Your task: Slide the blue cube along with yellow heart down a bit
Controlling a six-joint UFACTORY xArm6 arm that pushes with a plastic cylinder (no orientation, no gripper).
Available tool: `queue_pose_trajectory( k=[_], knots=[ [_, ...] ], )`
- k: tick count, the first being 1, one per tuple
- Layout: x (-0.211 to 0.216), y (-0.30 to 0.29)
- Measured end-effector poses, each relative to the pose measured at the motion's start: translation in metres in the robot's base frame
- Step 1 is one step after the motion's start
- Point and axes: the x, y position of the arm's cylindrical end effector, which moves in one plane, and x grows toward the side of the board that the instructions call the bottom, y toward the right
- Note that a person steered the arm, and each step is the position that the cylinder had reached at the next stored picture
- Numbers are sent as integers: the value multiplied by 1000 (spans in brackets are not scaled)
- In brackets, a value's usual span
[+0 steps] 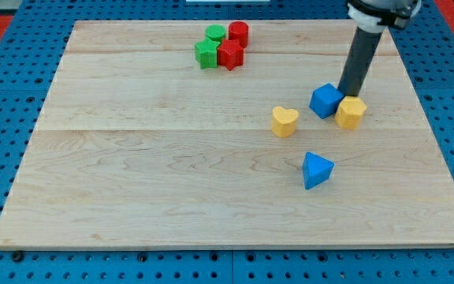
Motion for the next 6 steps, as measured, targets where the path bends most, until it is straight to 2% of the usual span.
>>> queue_pose_trajectory(
  k=[1, 3, 5, 6],
  knots=[
    [16, 30],
    [87, -29],
    [4, 17],
    [-14, -33]
  ],
)
